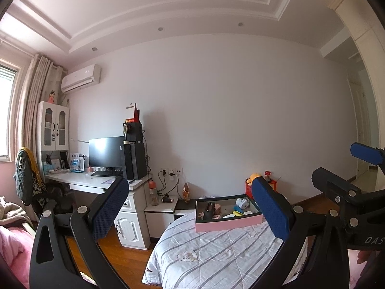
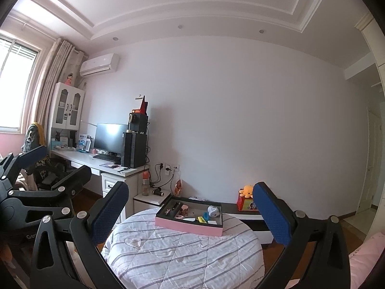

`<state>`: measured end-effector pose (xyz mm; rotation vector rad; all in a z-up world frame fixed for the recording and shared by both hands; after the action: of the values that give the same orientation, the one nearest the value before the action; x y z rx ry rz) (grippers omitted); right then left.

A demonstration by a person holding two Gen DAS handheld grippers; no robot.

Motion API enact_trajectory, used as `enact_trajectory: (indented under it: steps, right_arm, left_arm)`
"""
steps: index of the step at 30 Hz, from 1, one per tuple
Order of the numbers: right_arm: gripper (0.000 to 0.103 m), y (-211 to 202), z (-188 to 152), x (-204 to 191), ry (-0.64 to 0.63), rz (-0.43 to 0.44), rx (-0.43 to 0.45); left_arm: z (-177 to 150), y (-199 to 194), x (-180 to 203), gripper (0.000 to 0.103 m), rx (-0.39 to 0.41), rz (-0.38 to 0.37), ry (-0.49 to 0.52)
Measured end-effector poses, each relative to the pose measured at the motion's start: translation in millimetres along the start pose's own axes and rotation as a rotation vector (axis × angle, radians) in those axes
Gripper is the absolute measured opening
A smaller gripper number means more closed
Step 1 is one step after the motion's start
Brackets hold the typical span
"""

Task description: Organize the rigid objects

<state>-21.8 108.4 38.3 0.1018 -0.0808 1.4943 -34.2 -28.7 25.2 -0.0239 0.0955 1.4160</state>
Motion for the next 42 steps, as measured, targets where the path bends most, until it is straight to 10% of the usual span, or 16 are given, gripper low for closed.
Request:
enact_trajectory:
  steps: [42]
  right_arm:
    - [0.103, -2.8, 4.0, 4.6, -0.017, -0.011, -0.006]
  left_arm:
    - [-2.8, 2.7, -4.4, 0.103, -0.008, -0.002, 0.000]
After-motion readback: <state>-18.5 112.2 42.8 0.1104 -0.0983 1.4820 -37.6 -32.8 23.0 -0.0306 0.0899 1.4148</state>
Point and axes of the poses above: each gripper's, at about its wrist camera, not at the fingertips, and y roughly the way its jaws point, x to its right, z to its top, the point moved 5 cm from there along y, roughly the way its jaws point, and after that the axes turned 9 degrees about -z, right-handed, at the moved point
